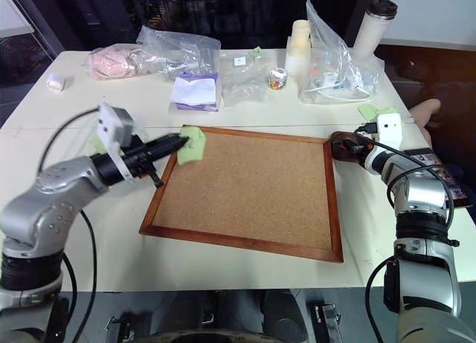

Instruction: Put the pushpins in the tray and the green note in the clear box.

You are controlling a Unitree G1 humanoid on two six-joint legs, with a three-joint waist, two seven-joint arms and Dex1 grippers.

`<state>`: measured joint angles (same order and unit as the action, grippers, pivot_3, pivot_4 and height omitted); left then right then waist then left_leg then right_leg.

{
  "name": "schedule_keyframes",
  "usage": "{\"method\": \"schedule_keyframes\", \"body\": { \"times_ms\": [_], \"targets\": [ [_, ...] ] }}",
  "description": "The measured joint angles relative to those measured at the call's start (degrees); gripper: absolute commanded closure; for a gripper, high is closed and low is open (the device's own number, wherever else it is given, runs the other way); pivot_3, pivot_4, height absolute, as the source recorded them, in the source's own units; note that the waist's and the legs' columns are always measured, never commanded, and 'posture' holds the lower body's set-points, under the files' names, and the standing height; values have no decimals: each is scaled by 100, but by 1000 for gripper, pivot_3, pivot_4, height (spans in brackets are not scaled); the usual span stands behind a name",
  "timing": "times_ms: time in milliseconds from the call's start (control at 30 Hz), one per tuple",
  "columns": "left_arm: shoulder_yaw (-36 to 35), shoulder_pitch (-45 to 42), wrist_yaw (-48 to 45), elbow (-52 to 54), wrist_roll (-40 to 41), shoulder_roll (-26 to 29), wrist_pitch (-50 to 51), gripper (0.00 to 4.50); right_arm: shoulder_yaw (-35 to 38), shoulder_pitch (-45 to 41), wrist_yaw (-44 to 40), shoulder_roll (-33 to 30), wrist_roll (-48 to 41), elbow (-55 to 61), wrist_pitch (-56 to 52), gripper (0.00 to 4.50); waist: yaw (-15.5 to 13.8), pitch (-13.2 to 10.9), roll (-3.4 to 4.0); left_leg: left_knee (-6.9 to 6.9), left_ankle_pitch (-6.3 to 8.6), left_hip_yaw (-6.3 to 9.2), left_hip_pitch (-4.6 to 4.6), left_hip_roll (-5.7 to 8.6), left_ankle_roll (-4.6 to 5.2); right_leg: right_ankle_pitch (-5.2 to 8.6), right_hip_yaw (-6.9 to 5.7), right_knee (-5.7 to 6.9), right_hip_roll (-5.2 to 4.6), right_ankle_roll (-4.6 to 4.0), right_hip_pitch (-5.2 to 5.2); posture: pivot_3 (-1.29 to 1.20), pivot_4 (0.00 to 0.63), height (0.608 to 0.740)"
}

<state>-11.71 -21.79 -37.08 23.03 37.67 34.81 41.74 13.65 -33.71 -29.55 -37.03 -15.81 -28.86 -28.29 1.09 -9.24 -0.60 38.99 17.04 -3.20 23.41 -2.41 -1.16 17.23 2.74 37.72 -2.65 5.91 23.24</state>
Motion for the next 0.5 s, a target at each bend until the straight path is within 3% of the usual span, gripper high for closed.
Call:
{"method": "schedule_keyframes", "body": {
  "times_ms": [67, 500],
  "targets": [
    [-78, -100, -8, -239, -70, 137, -68, 4500, -2, 15, -1, 0, 0, 29, -5, 64, -4, 0, 0, 0, 0, -1, 0, 1, 0, 0, 0, 0, -1, 0, 0, 0, 150, 740],
    [-82, -651, 7, -1194, -461, 234, -523, 4500, -62, 215, 19, 2, 112, 329, -12, 64, -15, -1, -1, 0, 0, -3, 1, 1, -1, 0, -1, -1, -3, 0, 1, 0, 150, 740]
  ]
}}
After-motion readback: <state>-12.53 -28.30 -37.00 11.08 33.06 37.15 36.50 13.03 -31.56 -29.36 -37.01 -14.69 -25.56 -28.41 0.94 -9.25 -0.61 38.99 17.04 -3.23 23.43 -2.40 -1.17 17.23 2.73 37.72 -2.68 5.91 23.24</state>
